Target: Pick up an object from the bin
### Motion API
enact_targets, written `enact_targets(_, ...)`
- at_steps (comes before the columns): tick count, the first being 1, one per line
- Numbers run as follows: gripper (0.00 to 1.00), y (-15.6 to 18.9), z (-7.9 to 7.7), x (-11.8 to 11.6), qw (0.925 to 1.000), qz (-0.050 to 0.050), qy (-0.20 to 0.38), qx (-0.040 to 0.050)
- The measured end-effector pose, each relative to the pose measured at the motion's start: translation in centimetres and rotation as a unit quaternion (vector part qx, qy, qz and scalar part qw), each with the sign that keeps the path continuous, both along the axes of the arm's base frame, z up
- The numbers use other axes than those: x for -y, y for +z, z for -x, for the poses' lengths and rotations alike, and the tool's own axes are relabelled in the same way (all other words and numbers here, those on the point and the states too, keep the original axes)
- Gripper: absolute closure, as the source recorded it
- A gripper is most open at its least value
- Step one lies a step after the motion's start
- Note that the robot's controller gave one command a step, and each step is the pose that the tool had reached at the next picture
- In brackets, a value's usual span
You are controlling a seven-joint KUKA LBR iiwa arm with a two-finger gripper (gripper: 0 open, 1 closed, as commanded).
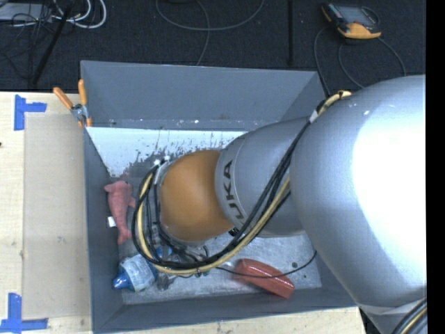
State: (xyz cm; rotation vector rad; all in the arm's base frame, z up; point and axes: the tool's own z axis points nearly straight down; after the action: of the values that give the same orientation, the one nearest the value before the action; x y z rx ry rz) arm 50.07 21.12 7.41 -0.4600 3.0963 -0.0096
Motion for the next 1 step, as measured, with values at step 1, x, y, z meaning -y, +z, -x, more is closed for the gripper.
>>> enact_targets(1,1.0,0.36,0.17,0.04,1.0,0.001,-0.001,-0.0037)
